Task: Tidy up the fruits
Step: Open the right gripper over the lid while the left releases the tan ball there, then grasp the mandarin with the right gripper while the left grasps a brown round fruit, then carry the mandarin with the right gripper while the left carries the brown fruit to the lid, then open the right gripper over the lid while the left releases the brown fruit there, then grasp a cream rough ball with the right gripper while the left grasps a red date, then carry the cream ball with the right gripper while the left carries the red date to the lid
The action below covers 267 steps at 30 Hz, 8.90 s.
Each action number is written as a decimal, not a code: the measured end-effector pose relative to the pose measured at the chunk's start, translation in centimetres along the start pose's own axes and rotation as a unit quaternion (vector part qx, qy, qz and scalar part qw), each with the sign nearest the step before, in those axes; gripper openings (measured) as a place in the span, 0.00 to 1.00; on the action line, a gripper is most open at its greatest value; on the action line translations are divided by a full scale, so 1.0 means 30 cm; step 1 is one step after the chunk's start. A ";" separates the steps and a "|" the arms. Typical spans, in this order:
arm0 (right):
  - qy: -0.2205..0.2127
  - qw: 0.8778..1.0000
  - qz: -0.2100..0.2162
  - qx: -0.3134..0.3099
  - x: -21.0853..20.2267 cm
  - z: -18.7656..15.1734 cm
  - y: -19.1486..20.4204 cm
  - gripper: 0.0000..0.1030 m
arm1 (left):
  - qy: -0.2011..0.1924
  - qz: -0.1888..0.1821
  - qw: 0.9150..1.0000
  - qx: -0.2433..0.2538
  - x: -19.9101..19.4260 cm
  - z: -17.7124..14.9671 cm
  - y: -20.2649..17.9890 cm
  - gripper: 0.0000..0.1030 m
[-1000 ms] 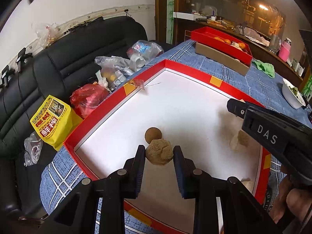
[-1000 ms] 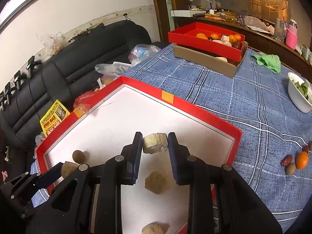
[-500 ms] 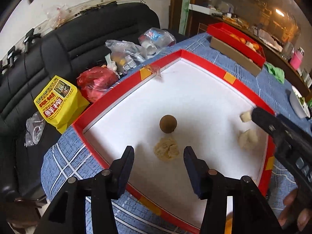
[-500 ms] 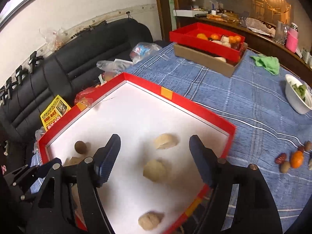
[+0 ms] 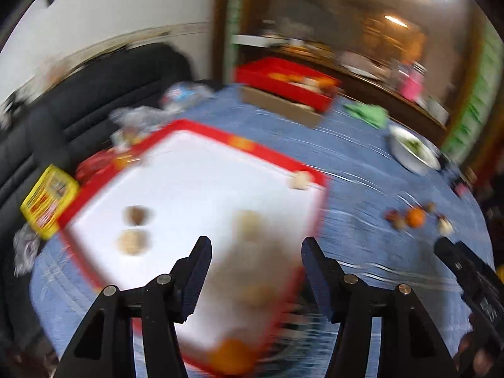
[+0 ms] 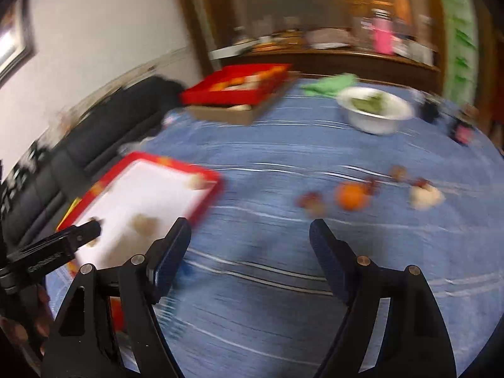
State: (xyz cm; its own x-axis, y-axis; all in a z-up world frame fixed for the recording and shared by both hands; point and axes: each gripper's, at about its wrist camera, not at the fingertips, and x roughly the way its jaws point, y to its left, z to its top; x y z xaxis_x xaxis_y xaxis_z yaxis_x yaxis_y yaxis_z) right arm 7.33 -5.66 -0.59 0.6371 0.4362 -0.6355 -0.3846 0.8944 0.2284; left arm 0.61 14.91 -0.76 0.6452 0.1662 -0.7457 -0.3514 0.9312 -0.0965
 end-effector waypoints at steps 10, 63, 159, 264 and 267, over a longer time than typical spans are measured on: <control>0.026 0.998 -0.042 0.045 0.060 0.008 -0.303 0.76 | 0.032 -0.025 0.994 0.103 0.149 -0.023 -0.368 0.56; -0.010 0.995 -0.034 0.098 0.081 0.064 -0.441 0.32 | 0.038 -0.031 0.996 0.080 0.222 -0.020 -0.496 0.20; -0.003 0.999 0.014 -0.033 -0.001 -0.055 0.059 0.70 | -0.025 0.048 0.997 -0.048 0.032 0.121 0.137 0.60; 0.016 0.998 0.024 -0.055 0.017 -0.002 0.227 0.28 | -0.003 -0.019 1.000 -0.008 0.014 0.049 0.130 0.14; 0.016 0.997 0.032 -0.062 0.041 0.013 0.275 0.28 | -0.005 -0.012 1.000 -0.019 0.021 0.070 0.179 0.14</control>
State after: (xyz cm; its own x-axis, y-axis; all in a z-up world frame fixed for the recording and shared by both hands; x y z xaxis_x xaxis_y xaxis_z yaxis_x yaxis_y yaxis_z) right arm 5.21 2.28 0.80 0.5874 0.4865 -0.6467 -0.5039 0.8452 0.1782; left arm 0.56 20.71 -0.36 0.6604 0.1481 -0.7361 -0.3613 0.9221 -0.1386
